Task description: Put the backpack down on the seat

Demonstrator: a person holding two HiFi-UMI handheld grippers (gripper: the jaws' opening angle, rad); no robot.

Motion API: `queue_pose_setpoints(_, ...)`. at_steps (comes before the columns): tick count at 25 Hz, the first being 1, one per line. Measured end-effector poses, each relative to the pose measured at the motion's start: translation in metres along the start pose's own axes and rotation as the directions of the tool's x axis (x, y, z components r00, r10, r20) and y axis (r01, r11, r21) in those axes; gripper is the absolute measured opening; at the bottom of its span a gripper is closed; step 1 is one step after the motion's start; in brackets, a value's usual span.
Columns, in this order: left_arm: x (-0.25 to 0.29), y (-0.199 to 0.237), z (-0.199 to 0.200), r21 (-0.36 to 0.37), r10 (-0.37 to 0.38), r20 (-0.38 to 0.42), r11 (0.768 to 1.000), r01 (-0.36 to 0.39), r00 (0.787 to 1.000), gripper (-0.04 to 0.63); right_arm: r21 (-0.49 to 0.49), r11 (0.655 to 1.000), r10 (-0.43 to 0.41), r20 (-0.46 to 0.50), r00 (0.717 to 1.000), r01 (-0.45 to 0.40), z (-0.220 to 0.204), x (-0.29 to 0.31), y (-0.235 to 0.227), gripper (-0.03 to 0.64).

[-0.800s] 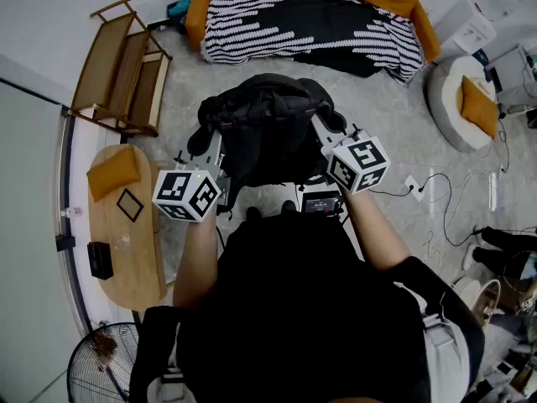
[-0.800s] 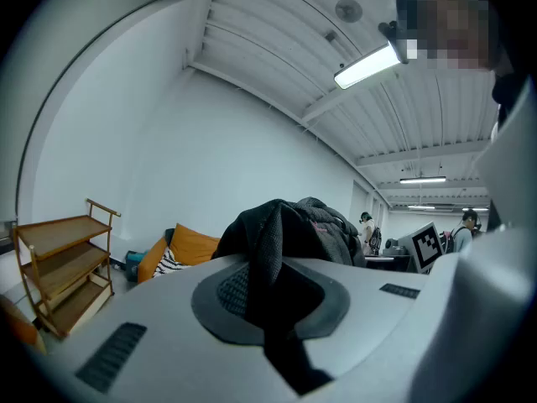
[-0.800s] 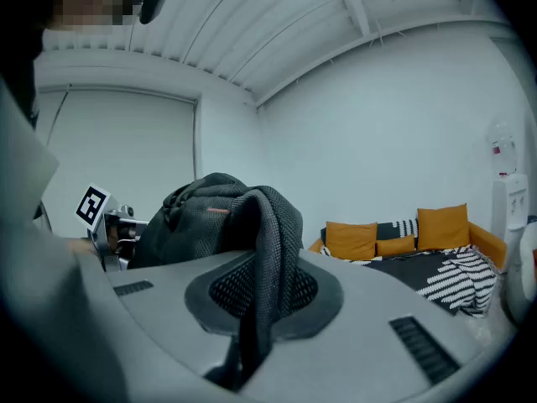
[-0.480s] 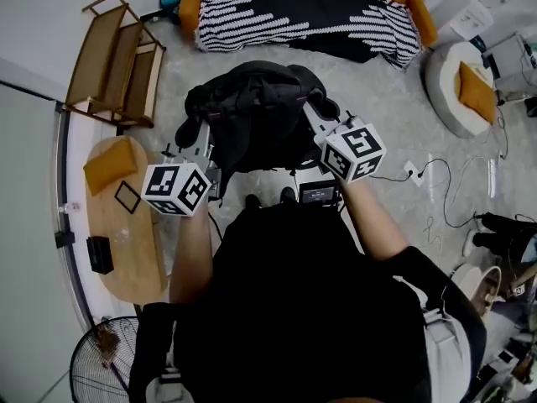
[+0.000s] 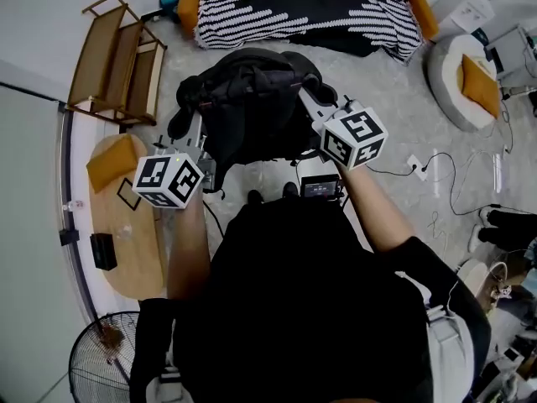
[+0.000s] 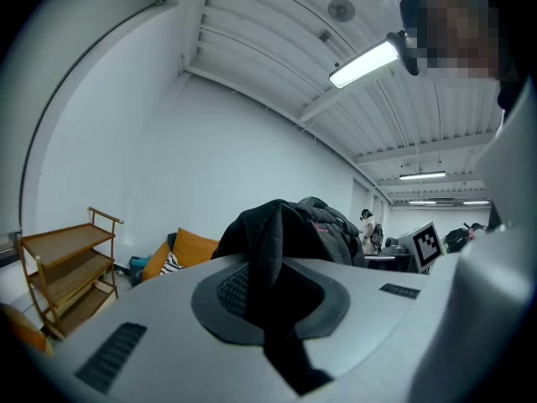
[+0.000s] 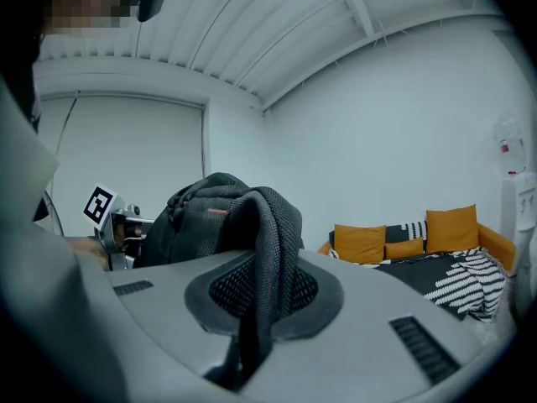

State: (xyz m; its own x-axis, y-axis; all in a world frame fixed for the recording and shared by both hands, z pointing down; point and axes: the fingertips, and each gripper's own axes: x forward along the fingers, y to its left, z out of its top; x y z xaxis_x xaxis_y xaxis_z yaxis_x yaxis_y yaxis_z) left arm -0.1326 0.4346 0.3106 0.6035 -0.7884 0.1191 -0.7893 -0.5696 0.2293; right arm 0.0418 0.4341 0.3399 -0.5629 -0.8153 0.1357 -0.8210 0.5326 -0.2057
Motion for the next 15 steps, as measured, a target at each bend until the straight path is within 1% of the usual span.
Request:
queue_pose_setpoints(8,0.007,-0.02,-0.007,-0.009,0.018,-0.003,1.0,-0.018,1.0,0.029,0.006,1.0,0.028,0.009,1.0,-0.028,0.001,-0.016,-0.015,0.048)
queue_pose_setpoints(15,0.016,-0.029,-0.015,-0.037,0.037,0.003,0.999,-0.036,0.999,0.029,-0.001,0.999,0.042,0.014,0.999,-0.042,0.002,-0.022,-0.027,0.048)
